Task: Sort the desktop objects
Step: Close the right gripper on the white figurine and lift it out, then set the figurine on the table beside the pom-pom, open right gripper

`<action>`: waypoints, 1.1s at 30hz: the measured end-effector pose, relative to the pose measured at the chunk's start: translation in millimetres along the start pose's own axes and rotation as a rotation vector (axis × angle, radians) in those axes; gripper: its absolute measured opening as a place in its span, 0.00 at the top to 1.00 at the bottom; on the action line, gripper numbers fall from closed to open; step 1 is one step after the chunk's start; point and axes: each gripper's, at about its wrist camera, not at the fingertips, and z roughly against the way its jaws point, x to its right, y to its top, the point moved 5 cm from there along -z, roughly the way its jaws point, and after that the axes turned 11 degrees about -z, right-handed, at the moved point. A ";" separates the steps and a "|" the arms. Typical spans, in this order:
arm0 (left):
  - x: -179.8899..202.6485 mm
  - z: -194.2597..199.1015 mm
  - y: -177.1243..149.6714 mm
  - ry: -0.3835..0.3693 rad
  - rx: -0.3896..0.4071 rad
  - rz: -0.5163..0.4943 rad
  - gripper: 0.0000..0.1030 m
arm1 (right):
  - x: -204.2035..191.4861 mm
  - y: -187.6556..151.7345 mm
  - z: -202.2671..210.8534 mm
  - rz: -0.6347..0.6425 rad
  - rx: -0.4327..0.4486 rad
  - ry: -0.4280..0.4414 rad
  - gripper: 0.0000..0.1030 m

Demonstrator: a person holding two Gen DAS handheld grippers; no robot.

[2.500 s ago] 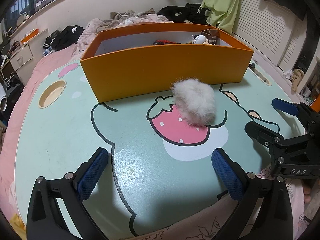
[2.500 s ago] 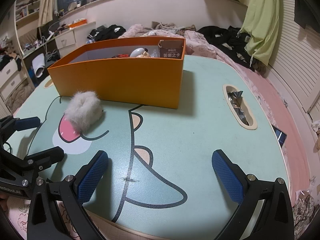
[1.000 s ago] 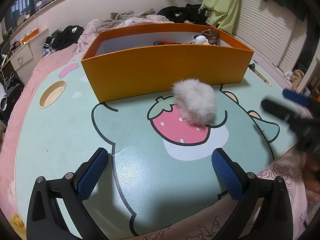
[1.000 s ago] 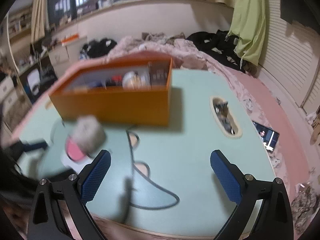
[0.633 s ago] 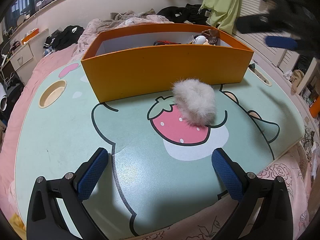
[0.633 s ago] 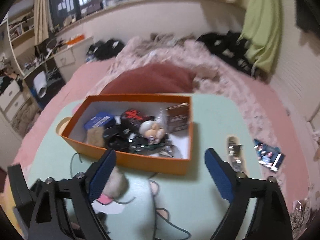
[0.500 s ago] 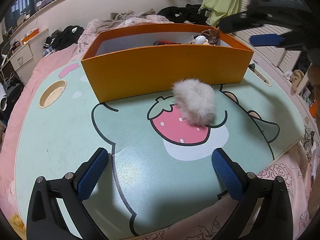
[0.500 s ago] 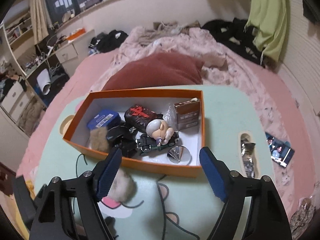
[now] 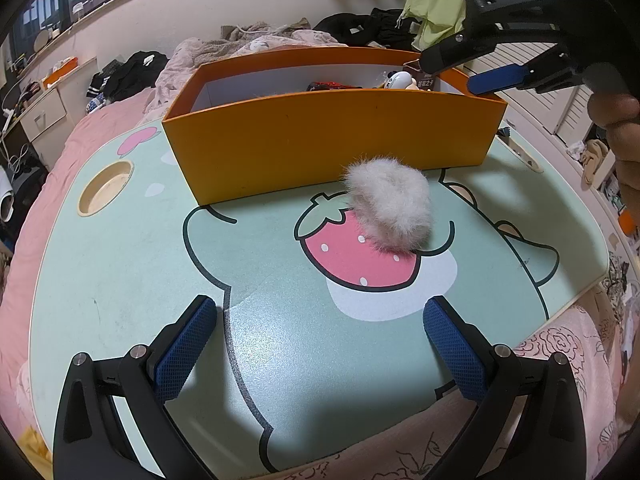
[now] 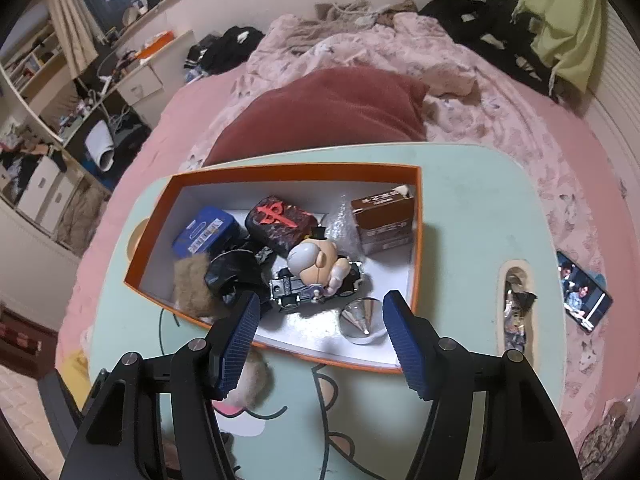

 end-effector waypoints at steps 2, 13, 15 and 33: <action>-0.3 0.6 1.2 0.000 0.003 0.003 0.00 | -0.6 1.4 -3.9 -0.002 -0.006 -0.010 0.38; 0.7 -2.6 1.5 0.000 0.011 0.010 0.00 | -17.4 19.1 -50.8 0.073 0.012 -0.211 0.59; 1.7 -4.7 2.2 -0.001 0.013 0.011 0.00 | -20.7 18.9 -46.0 0.079 0.033 -0.206 0.59; -0.4 -9.8 0.3 -0.003 0.030 0.027 0.00 | 6.9 -101.4 0.5 0.102 0.184 -0.056 0.59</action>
